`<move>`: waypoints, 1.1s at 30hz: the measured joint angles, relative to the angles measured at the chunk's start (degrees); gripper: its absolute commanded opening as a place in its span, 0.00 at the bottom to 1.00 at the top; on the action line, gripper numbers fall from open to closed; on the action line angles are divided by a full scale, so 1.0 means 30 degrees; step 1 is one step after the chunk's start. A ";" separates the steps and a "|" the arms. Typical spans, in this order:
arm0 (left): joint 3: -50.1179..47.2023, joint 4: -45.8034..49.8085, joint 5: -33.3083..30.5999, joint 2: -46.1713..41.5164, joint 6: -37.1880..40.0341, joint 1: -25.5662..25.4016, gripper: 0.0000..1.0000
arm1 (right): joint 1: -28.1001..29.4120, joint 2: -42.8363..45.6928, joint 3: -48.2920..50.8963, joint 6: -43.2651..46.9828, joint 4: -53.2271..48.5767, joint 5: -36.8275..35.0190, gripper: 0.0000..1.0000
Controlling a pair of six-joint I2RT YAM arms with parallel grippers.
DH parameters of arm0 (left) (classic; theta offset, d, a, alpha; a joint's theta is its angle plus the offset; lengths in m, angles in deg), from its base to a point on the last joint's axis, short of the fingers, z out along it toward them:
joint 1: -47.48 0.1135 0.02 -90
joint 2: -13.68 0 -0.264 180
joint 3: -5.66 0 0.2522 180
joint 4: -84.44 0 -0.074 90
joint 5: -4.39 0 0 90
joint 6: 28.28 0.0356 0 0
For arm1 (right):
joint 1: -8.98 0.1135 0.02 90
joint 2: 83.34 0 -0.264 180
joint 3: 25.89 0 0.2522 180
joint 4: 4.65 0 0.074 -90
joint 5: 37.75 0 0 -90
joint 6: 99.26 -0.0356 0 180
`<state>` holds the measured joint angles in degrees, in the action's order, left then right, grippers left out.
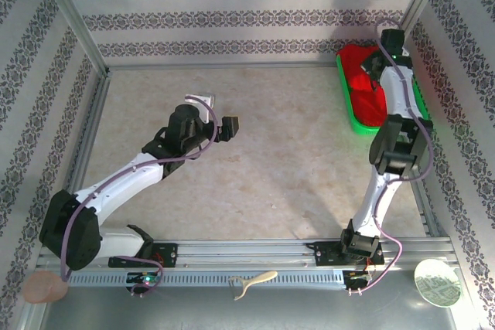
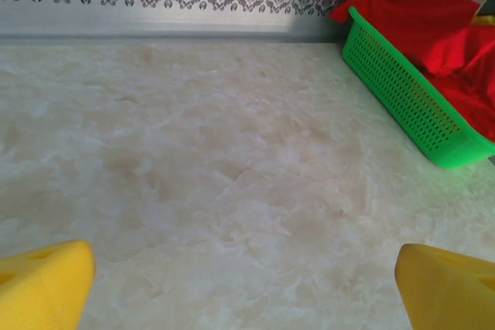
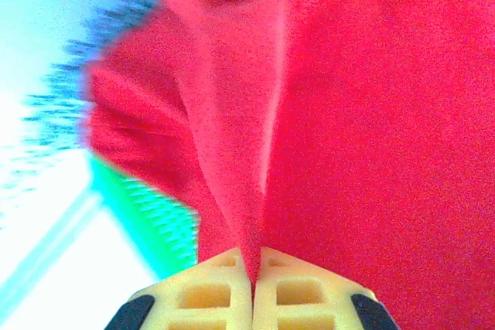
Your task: Fold the inside-out t-shirt
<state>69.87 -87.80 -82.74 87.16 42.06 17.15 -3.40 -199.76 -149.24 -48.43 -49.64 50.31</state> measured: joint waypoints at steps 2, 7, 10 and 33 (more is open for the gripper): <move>-0.0036 0.0255 -0.0160 -0.0459 -0.0131 0.0000 0.99 | 0.0495 0.2164 0.1923 -0.0517 0.1428 0.0714 0.00; -0.0809 0.0918 -0.0568 -0.2237 -0.0481 0.0000 0.99 | 0.2652 0.5107 0.4714 -0.1275 0.5027 0.2055 0.00; -0.1472 0.1421 -0.0976 -0.3534 -0.0546 0.0000 0.99 | 0.4204 0.5887 0.5260 -0.1282 0.5858 0.2339 0.00; -0.4481 0.3548 -0.2718 -0.7584 -0.1763 0.0000 0.99 | 1.2087 1.0054 0.9479 0.2149 0.7512 0.2696 0.65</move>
<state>56.43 -77.16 -90.89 64.40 36.77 17.15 32.86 -169.60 -120.80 -41.99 -27.10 58.40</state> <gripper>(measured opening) 0.993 0.606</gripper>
